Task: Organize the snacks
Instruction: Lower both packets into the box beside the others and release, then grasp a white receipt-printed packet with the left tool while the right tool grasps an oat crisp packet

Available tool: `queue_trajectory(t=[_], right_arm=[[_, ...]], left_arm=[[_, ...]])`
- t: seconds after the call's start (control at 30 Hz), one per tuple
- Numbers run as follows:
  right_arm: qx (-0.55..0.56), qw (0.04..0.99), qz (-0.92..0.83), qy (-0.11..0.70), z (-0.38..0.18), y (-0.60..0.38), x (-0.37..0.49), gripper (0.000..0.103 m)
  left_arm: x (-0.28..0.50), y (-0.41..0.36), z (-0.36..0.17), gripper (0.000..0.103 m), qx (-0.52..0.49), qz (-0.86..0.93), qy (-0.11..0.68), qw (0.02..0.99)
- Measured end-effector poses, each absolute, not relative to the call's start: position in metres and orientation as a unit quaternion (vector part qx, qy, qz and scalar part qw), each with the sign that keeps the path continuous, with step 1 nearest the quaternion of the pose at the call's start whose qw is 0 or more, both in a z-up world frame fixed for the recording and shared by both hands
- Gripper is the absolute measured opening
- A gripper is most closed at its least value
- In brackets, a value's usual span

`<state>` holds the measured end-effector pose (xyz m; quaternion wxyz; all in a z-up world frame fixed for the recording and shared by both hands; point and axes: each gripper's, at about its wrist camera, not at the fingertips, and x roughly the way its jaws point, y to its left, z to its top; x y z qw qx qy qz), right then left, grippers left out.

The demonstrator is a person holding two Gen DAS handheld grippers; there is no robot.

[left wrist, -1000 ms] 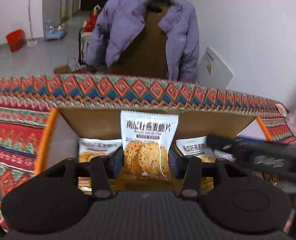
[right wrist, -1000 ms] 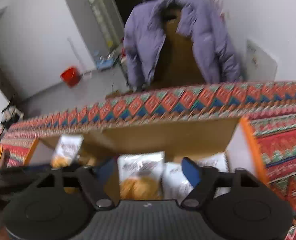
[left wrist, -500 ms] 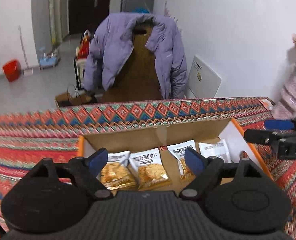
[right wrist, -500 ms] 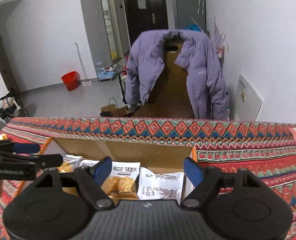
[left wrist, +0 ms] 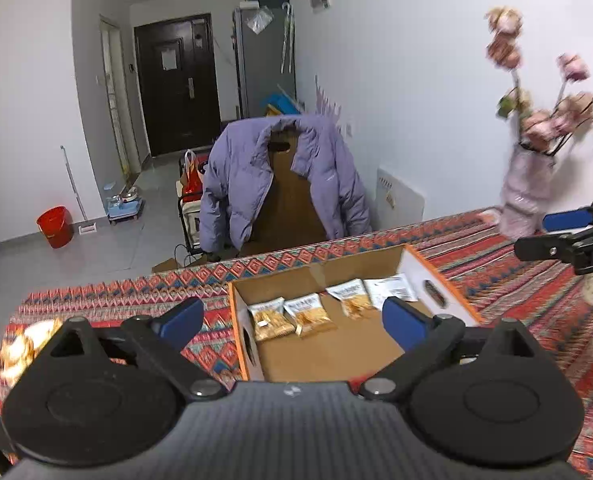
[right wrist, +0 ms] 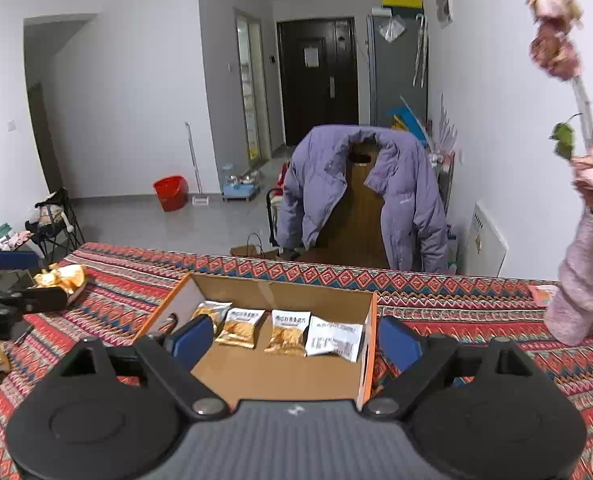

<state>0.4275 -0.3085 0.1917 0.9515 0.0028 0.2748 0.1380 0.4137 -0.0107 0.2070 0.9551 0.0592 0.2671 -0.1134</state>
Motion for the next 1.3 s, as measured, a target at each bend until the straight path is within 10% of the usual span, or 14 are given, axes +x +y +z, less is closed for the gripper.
queue_trajectory(t=[0.77,1.3], right_arm=[[-0.055,0.982,0.132,0.12,0.093,-0.323,0.089,0.103],[-0.023,0.987,0.038,0.157,-0.018,-0.298,0.053,0.103]], left_arm=[[0.087,0.048,0.096,0.103,0.0,0.004,0.16,0.987],[0.063,0.032,0.02,0.103,-0.014,0.001,0.201,0.98]])
